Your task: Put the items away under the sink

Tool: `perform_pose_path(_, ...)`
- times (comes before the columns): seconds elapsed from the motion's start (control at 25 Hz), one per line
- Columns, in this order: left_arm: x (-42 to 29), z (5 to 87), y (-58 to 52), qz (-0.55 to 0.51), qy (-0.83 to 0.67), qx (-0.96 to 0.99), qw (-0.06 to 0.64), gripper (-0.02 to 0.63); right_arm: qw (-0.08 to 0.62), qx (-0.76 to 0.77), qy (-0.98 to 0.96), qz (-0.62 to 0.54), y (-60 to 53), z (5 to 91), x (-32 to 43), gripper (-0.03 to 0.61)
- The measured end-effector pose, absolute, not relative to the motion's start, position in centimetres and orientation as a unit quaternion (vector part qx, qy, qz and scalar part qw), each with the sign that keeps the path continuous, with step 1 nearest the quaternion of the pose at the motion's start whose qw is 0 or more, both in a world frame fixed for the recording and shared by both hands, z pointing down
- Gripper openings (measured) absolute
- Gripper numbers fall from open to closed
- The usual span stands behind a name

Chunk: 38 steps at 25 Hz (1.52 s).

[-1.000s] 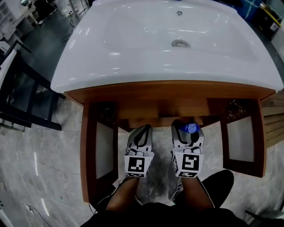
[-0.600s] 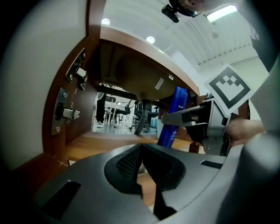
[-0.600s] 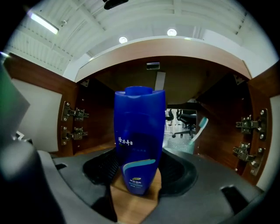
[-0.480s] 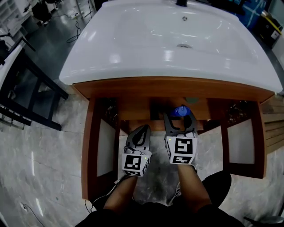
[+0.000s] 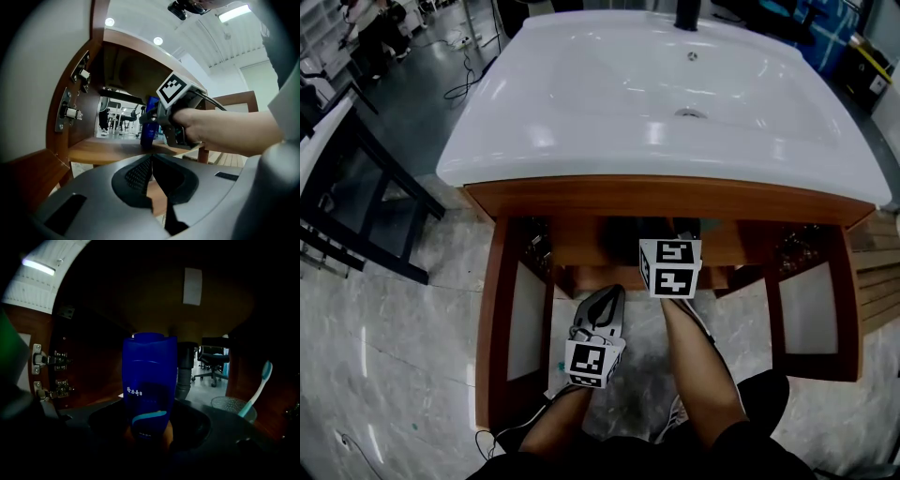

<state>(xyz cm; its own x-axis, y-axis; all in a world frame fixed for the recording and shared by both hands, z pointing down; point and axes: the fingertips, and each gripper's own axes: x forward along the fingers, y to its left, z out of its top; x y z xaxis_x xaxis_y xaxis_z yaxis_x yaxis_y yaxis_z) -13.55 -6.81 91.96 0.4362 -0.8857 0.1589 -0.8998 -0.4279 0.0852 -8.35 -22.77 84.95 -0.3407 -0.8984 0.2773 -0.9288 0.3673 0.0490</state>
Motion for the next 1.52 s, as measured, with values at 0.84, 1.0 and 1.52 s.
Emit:
perform_pose_path(0.84, -14.0, 93.4, -7.0, 0.046, -0.537, 0.838, 0.086, 0.021, 0.121, 0.572, -0.811, 0.025, -25.8, 85.2, -9.6, 0.319)
perform_pose_path(1.0, -13.3, 93.5, -6.8, 0.044, -0.534, 0.839, 0.093, 0.021, 0.120, 0.567, -0.814, 0.024, -24.7, 85.6, -9.2, 0.334)
perform_pose_path(1.52, -12.5, 92.2, -6.8, 0.082, -0.559, 0.818, 0.107, 0.021, 0.144, 0.558, -0.817, -0.017, -13.6, 86.1, -6.7, 0.136)
